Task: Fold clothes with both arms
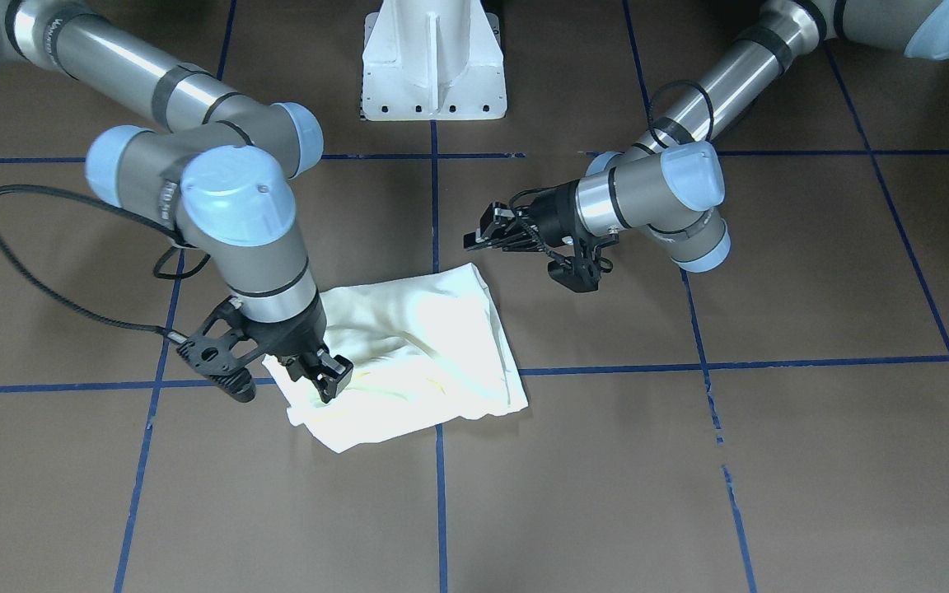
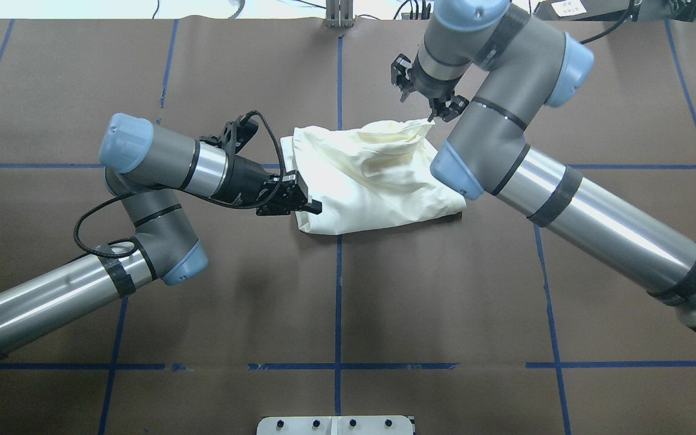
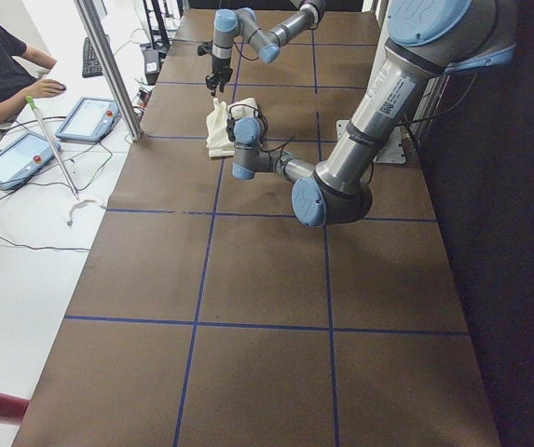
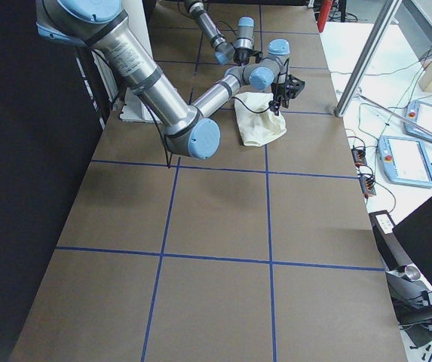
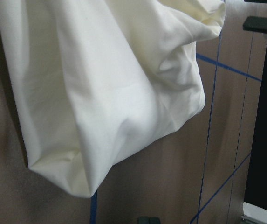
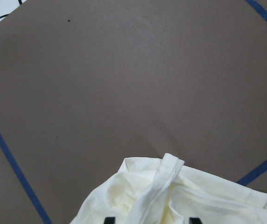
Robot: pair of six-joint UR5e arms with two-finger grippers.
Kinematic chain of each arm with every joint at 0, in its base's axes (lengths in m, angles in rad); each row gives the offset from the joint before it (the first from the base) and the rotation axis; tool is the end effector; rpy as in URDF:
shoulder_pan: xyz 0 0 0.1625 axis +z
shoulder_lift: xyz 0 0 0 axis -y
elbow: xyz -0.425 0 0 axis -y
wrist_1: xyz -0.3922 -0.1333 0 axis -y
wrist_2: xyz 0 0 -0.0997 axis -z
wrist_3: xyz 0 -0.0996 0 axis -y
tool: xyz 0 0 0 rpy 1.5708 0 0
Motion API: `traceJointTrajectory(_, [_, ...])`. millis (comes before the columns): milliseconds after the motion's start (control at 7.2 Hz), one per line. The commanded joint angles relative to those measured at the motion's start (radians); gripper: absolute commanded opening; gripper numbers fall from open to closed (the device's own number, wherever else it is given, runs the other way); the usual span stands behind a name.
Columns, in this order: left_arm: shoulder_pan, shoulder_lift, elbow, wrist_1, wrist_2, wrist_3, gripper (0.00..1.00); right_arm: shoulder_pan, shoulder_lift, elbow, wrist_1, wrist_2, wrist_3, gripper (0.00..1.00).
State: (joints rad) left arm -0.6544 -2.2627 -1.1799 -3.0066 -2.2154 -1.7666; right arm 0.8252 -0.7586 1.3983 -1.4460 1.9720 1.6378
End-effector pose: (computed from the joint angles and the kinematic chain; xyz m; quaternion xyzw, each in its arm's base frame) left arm 0.5168 -0.4891 0.2620 -0.0347 0.7516 -0.0325 0.6580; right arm -0.4452 -0.6213 0.2179 -0.0365 -0.4080 0.3252 0.8523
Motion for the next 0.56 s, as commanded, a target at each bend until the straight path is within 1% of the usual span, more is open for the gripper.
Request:
traceJointTrajectory(0, [0.021,-0.049,0.003,0.113,0.101,0.007,0.00,-0.033,0.004,0.005,0.003,-0.011,0.002,1.00])
traceJointTrajectory(139, [0.045,-0.038,0.003,0.115,0.109,0.009,0.00,-0.043,0.002,0.008,0.003,-0.018,0.007,1.00])
traceJointTrajectory(278, [0.055,-0.009,0.003,0.114,0.140,0.021,0.00,-0.044,0.002,0.007,0.003,-0.018,0.007,1.00])
traceJointTrajectory(416, [0.088,0.000,0.006,0.126,0.169,0.035,0.00,-0.044,0.001,0.007,0.003,-0.018,0.007,1.00])
